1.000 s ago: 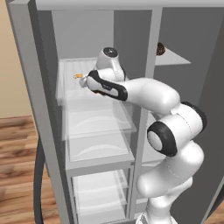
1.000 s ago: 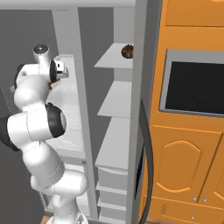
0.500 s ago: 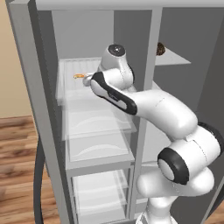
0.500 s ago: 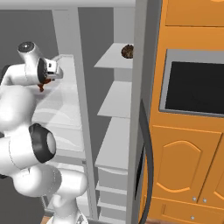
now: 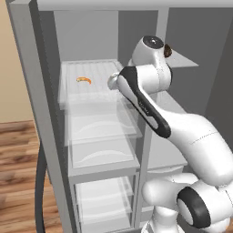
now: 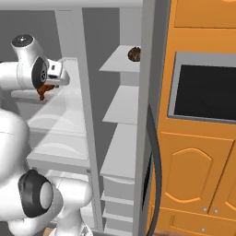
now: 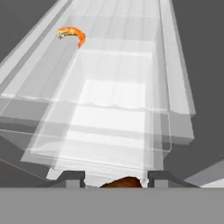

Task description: There's a chicken drumstick in the fridge that needs to be moved to the freezer for freezing. Pick up the chicken drumstick from the fridge, place it on any shelf in the freezer, and close the fridge and freezer doors when done.

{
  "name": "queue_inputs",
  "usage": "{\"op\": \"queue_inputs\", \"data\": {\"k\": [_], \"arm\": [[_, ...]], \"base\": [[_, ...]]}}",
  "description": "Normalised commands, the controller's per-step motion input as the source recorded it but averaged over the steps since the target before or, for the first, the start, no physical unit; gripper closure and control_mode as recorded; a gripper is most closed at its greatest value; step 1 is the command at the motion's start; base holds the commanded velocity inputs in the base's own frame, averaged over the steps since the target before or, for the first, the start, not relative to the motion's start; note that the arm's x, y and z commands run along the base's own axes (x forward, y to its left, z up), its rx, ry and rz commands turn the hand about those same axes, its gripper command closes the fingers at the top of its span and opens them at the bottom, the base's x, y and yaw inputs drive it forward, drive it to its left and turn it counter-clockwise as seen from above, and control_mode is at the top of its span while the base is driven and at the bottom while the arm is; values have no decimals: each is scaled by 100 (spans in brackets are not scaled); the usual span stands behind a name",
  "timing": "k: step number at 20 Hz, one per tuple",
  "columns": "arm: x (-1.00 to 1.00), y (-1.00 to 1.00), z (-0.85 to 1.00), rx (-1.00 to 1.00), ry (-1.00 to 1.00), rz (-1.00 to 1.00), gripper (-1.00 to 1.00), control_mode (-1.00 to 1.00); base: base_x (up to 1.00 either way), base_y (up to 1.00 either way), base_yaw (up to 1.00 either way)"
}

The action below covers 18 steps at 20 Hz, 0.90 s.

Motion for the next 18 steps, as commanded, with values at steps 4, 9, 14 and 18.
{"op": "queue_inputs", "data": {"k": [4, 9, 14, 18], "arm": [[-100, -99, 0, 0, 0, 0, 100, -100], [-58, -91, -1, 0, -1, -2, 100, -100], [-12, -83, -7, -2, 0, -4, 100, -100], [7, -37, 0, -1, -6, 0, 100, -100]], "base": [[0, 0, 0], [0, 0, 0], [0, 0, 0], [0, 0, 0]]}}
